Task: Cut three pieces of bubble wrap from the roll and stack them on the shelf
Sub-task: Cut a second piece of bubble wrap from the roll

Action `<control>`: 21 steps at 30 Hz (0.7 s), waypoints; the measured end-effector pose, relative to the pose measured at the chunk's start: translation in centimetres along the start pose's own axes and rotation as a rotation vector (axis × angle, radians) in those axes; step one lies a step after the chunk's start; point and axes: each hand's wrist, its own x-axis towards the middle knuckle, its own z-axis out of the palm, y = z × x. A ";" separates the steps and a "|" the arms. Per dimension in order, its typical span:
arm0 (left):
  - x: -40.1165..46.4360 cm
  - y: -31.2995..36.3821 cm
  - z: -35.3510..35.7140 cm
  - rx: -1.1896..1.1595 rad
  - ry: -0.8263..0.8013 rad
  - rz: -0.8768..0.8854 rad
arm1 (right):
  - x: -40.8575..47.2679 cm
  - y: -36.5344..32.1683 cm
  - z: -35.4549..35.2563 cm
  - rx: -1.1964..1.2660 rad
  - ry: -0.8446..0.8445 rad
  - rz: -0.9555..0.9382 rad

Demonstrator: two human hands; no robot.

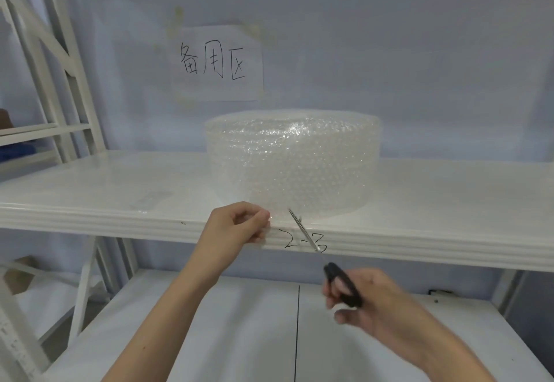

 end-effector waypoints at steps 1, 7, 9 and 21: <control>0.0 0.1 -0.1 0.007 -0.001 0.000 | 0.4 0.6 0.8 -0.025 -0.032 0.027; 0.0 0.4 -0.4 0.045 -0.005 -0.005 | 2.0 2.6 3.5 -0.005 0.030 0.077; 0.0 0.4 -0.4 0.039 -0.008 -0.013 | 2.1 2.9 3.6 0.013 0.035 0.097; 0.1 0.5 -0.4 -0.017 -0.023 -0.056 | 2.1 3.9 3.5 0.098 0.035 0.149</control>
